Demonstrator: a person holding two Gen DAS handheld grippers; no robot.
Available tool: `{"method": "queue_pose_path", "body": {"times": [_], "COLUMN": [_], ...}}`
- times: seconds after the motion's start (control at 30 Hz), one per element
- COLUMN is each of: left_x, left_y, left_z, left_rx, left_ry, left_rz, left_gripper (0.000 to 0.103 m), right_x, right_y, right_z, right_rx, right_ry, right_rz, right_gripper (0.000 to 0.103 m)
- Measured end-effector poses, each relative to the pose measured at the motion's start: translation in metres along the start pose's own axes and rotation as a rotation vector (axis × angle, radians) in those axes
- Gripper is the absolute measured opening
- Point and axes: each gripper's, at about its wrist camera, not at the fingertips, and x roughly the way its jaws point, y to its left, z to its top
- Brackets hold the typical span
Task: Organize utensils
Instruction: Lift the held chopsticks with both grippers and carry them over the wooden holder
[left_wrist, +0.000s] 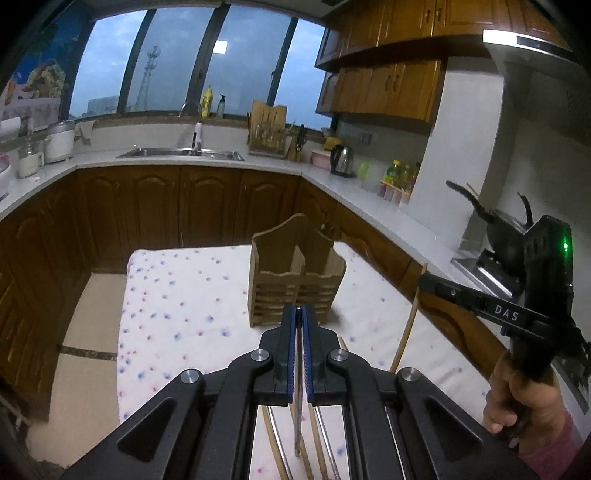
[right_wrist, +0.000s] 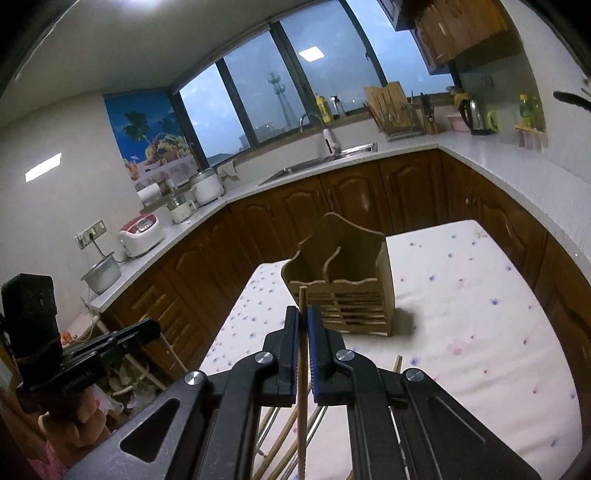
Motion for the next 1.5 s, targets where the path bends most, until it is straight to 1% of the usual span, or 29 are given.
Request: {"method": "queue_pose_path", "body": {"times": [0.3, 0.57, 0.73, 0.8, 1.03, 1.17, 1.33, 1.4, 1.5], "left_x": [-0.006, 0.001, 0.019, 0.026, 0.06, 0.079, 0.109, 0.127, 0.152], "left_y": [0.004, 0.007, 0.015, 0.017, 0.022, 0.027, 0.032, 0.034, 0.035], "left_z": [0.013, 0.034, 0.052, 0.053, 0.06, 0.065, 0.067, 0.064, 0.062], "left_rx": [-0.01, 0.005, -0.026, -0.035, -0.052, -0.064, -0.09, -0.102, -0.129], "left_ry": [-0.087, -0.18, -0.247, -0.27, -0.319, -0.344, -0.367, -0.361, -0.354], "left_rz": [0.02, 0.033, 0.038, 0.043, 0.059, 0.079, 0.09, 0.105, 0.102], "left_gripper": [0.002, 0.002, 0.002, 0.002, 0.002, 0.002, 0.002, 0.002, 0.002], "right_x": [-0.01, -0.01, -0.006, -0.002, 0.01, 0.023, 0.039, 0.049, 0.063], "right_y": [-0.002, -0.012, -0.018, -0.018, -0.023, -0.03, -0.038, -0.043, -0.052], "right_z": [0.023, 0.061, 0.088, 0.098, 0.128, 0.142, 0.147, 0.145, 0.137], "right_rx": [-0.014, 0.0, 0.005, 0.002, -0.011, -0.008, -0.004, 0.002, 0.012], "right_ry": [-0.096, -0.2, -0.272, -0.295, -0.366, -0.39, -0.404, -0.402, -0.399], "right_rz": [-0.023, -0.048, -0.064, -0.075, -0.107, -0.118, -0.131, -0.138, -0.148], "right_gripper": [0.005, 0.005, 0.005, 0.005, 0.005, 0.005, 0.005, 0.005, 0.005]}}
